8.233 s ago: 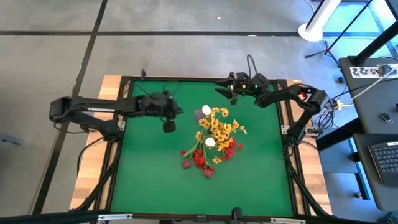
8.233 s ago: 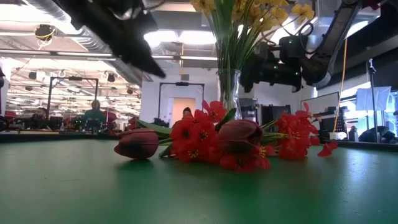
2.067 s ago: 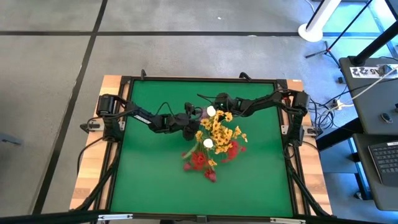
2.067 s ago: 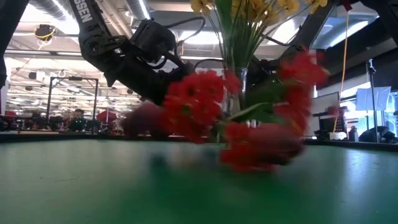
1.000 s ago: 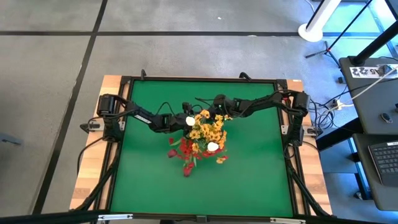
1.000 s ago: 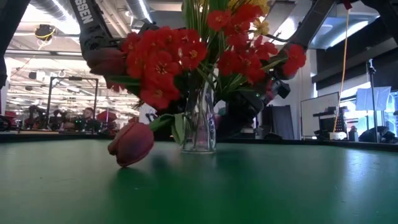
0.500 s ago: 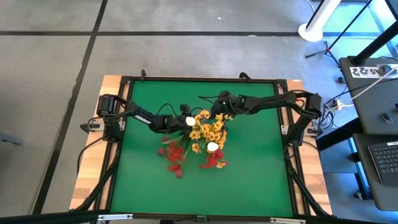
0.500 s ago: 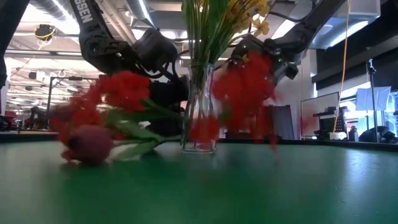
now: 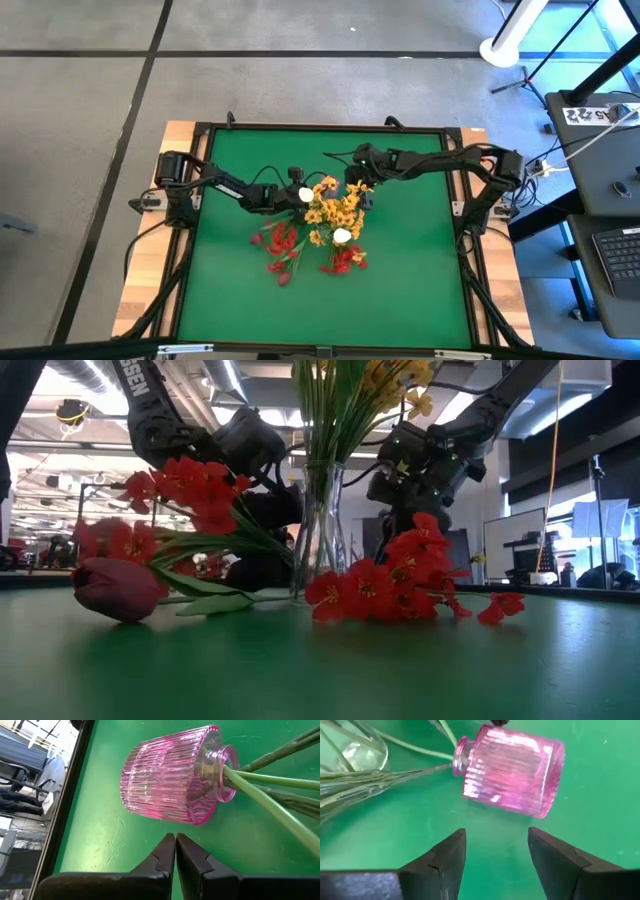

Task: Sort flowers into vase by color
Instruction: Adjust the violet vase

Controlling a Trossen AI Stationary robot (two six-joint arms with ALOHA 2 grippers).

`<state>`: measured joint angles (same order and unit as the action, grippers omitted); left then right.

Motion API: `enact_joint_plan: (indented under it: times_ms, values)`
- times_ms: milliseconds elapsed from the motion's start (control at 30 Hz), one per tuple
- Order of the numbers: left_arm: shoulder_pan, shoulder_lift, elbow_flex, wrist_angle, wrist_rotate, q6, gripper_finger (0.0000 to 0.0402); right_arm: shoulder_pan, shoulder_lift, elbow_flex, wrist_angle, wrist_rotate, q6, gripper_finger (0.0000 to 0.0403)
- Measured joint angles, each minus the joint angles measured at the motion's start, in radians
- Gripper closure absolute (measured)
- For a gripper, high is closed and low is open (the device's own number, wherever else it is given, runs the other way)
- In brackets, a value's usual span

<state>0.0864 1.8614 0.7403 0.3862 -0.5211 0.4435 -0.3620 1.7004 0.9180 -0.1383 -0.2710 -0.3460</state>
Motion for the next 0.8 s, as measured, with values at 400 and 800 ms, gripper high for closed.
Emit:
enact_joint_plan:
  times_ms: [400, 800]
  values:
    - [0.016, 0.000, -0.002, -0.005, 0.019, -0.020, 0.0383, 0.085, 0.000, -0.001, 0.106, 0.228, -0.295, 0.0189]
    - [0.016, 0.000, -0.002, -0.005, 0.017, -0.021, 0.0348, 0.122, 0.091, -0.001, 0.120, 0.326, -0.441, 0.0189]
